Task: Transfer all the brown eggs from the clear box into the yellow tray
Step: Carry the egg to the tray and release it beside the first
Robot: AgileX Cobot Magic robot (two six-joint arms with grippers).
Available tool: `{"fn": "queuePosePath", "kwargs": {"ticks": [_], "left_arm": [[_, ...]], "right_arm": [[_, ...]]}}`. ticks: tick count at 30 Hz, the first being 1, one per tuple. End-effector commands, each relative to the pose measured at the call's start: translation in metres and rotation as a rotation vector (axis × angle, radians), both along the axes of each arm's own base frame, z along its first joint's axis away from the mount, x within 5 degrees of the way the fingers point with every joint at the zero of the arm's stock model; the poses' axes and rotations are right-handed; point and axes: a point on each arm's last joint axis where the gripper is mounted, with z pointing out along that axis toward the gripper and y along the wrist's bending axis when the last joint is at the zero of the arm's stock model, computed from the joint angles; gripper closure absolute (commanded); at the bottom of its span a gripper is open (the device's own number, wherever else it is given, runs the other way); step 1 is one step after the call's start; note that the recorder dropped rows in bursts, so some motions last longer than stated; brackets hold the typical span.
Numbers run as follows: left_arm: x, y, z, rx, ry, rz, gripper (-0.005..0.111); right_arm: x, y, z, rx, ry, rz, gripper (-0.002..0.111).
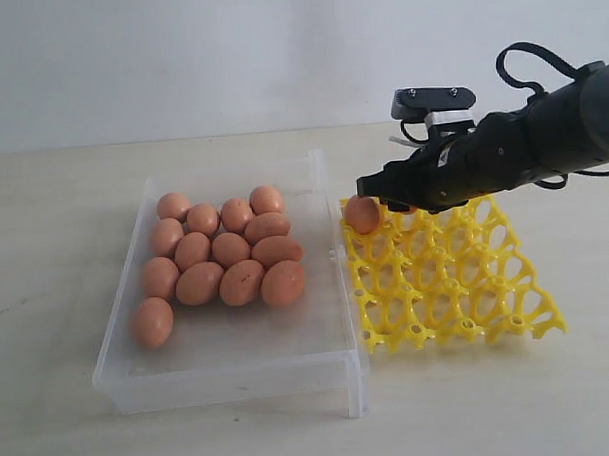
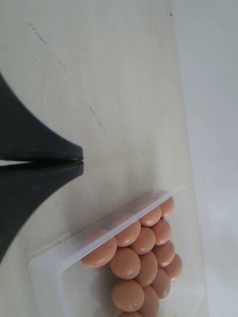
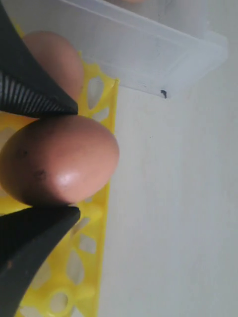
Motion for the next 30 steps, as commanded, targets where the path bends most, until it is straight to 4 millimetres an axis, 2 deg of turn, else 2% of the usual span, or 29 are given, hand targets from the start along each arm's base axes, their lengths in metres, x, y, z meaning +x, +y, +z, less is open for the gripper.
{"fn": "queuePosePath", "kwargs": {"ticks": [1, 7, 9, 12, 13, 14, 17, 20, 24, 26, 27, 30], "left_arm": [[0.0, 0.0, 0.003, -0.004, -0.019, -0.003, 0.107], [0.0, 0.0, 0.003, -0.004, -0.019, -0.003, 0.107], [0.0, 0.0, 0.003, -0.004, -0.019, -0.003, 0.107], [0.0, 0.0, 0.003, -0.004, -0.019, -0.003, 0.107], [0.0, 0.0, 0.003, -0.004, -0.019, -0.003, 0.107], [0.0, 0.0, 0.003, -0.004, -0.019, -0.003, 0.107], [0.0, 0.0, 0.003, -0.004, -0.019, -0.003, 0.107], [0.0, 0.0, 0.003, -0.004, -0.019, -0.003, 0.107], [0.0, 0.0, 0.003, -0.004, -0.019, -0.003, 0.107], [0.0, 0.0, 0.003, -0.004, -0.019, -0.003, 0.107], [0.0, 0.0, 0.003, -0.004, -0.019, -0.003, 0.107], [0.0, 0.0, 0.003, -0.004, -0.019, -0.003, 0.107]], "right_arm": [[0.001, 0.002, 0.0, 0.0, -0.01, 0.007, 0.108], [0.003, 0.003, 0.001, 0.009, -0.026, 0.004, 0.108], [0.002, 0.003, 0.001, 0.015, -0.017, -0.005, 0.103], [0.002, 0.003, 0.001, 0.017, -0.017, -0.007, 0.088], [0.002, 0.003, 0.001, 0.017, -0.017, -0.007, 0.081], [0.002, 0.003, 0.001, 0.017, -0.017, -0.007, 0.066], [0.002, 0.002, 0.001, 0.012, -0.011, -0.005, 0.051], [0.001, 0.002, 0.002, 0.01, -0.002, -0.005, 0.05], [-0.001, 0.002, 0.018, 0.021, -0.034, -0.004, 0.051], [-0.005, 0.004, 0.034, 0.02, -0.042, 0.01, 0.051], [-0.013, 0.01, 0.049, 0.0, -0.055, 0.057, 0.051], [-0.031, 0.029, 0.074, -0.02, -0.057, 0.162, 0.052]]}}
